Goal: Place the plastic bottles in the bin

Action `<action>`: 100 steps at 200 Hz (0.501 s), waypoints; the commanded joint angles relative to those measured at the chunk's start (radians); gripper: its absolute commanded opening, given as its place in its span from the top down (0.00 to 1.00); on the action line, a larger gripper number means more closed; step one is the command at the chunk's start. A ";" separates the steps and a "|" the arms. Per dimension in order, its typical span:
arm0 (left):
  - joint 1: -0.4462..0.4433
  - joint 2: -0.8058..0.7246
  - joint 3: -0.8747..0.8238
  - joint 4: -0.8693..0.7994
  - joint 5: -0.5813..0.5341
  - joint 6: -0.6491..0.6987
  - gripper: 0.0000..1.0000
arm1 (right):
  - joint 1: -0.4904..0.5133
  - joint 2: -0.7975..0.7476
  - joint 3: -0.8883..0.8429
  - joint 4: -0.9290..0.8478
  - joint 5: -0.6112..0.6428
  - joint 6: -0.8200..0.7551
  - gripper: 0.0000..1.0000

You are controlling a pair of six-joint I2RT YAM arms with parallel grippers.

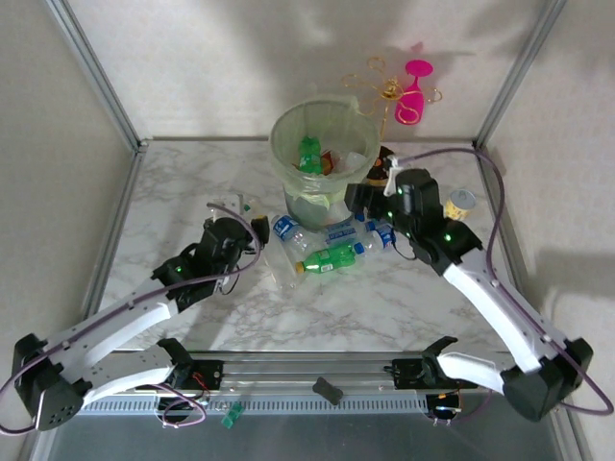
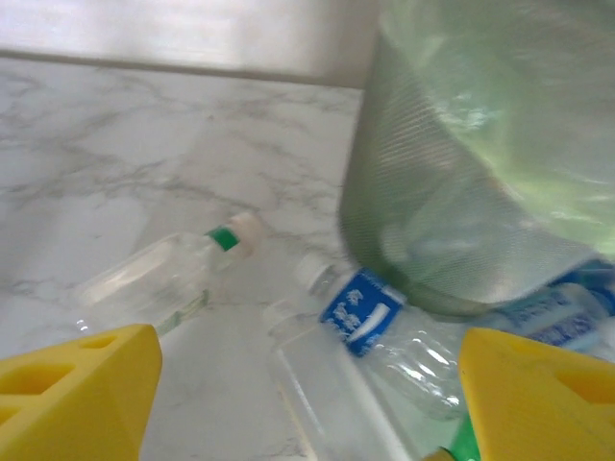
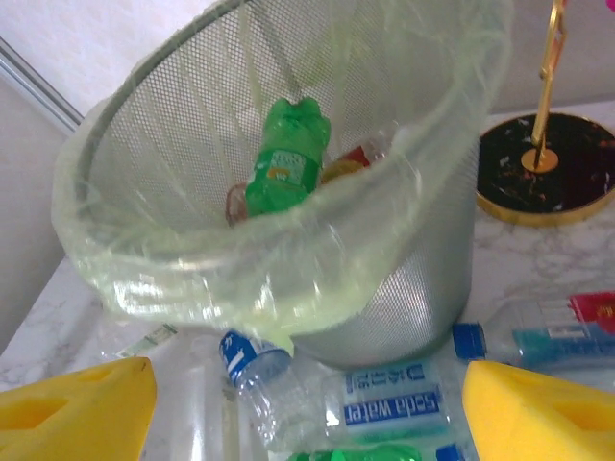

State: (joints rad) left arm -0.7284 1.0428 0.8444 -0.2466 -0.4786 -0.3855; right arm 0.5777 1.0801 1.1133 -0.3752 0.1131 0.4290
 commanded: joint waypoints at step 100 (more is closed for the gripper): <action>0.425 0.338 0.239 -0.137 0.247 -0.537 0.11 | 0.000 -0.292 -0.240 0.000 0.004 0.090 0.16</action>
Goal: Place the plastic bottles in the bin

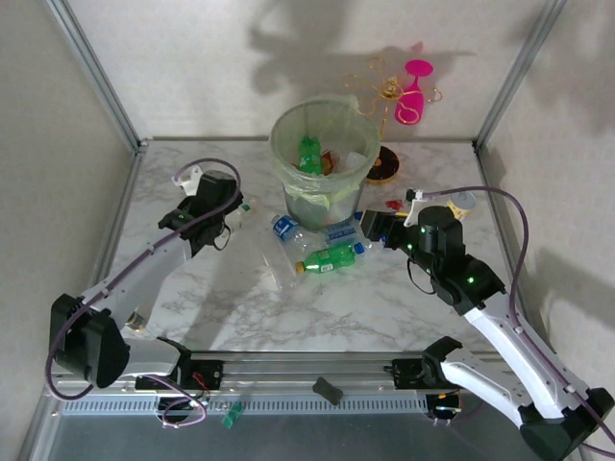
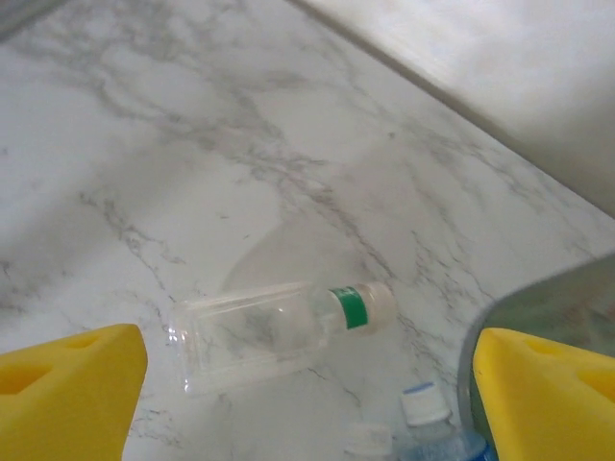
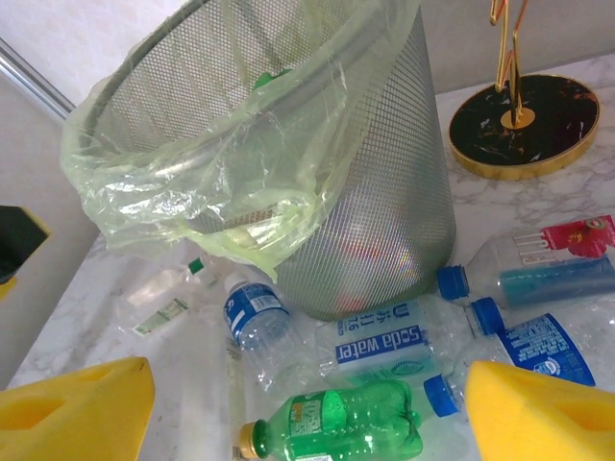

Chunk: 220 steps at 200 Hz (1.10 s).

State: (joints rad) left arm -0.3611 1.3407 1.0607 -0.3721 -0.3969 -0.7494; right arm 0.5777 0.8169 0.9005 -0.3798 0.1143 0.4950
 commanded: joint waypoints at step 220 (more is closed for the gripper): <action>0.115 0.336 -0.028 0.187 0.490 -0.714 0.01 | 0.000 -0.044 -0.081 0.017 0.028 0.017 0.15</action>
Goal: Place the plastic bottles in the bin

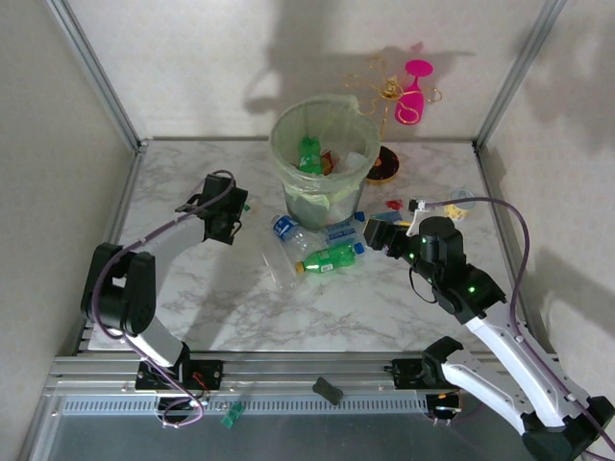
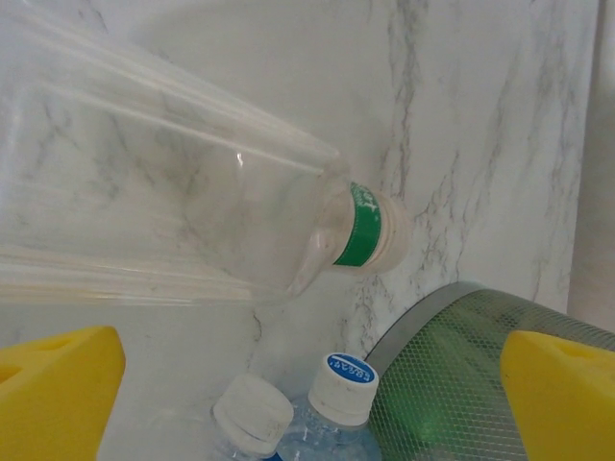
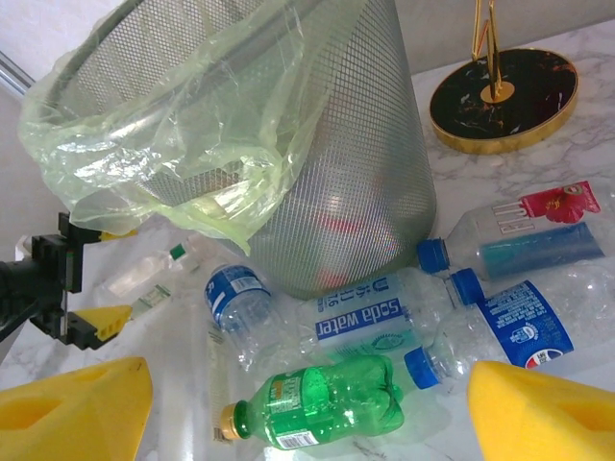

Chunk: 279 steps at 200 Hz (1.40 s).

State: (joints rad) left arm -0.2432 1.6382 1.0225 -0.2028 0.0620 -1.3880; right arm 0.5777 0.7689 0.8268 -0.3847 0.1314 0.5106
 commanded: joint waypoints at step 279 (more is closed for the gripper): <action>0.117 0.229 0.306 -0.319 -0.182 0.065 0.53 | -0.001 0.014 0.074 -0.025 0.052 -0.016 0.18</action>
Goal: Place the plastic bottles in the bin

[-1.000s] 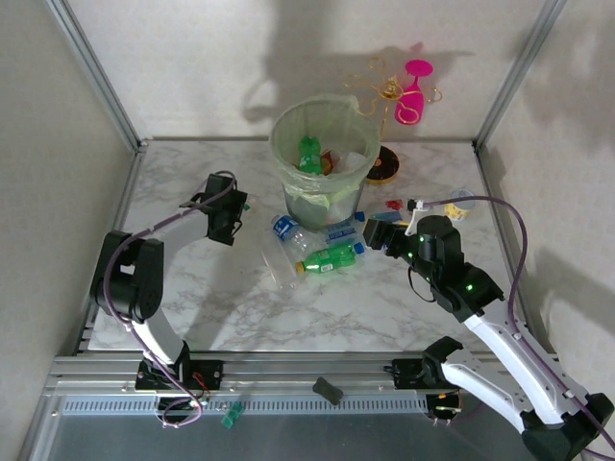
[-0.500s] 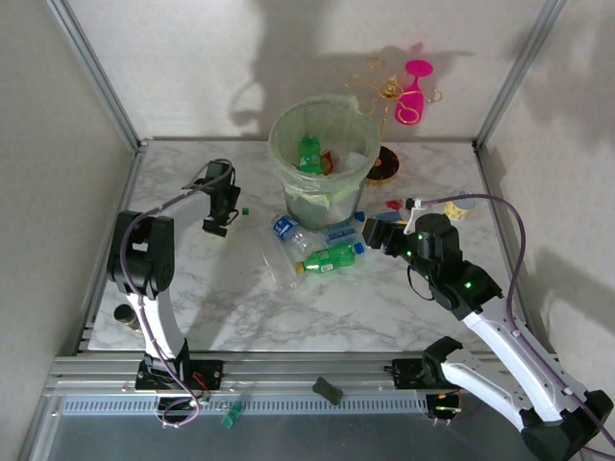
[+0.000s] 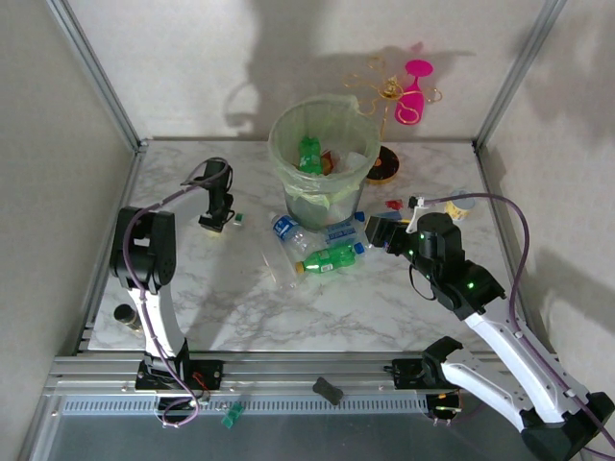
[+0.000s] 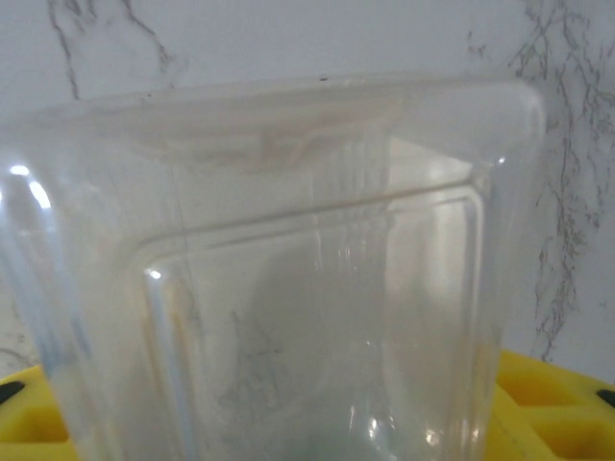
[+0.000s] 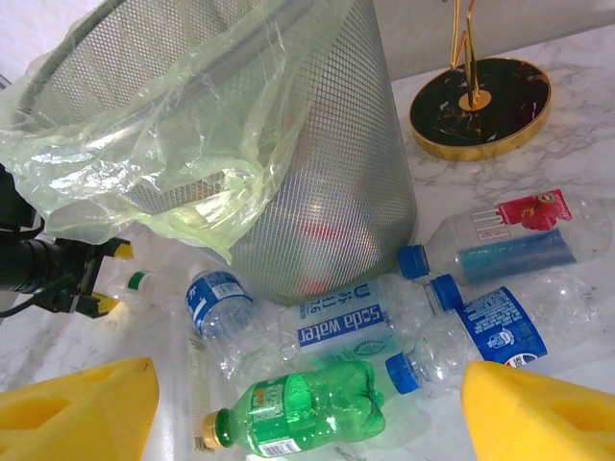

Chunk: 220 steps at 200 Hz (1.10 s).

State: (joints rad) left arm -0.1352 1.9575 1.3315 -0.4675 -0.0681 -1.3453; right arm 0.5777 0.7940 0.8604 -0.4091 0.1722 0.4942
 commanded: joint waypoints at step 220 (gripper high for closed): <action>-0.210 -0.961 -0.147 0.337 0.145 0.710 0.70 | 0.001 -0.148 -0.074 0.259 -0.277 0.048 0.21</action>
State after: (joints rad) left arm -0.3195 1.0000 1.1007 -0.2367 0.0021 -0.7761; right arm 0.5777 0.6498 0.7773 -0.1711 -0.1242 0.5373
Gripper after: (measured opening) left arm 0.571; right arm 0.790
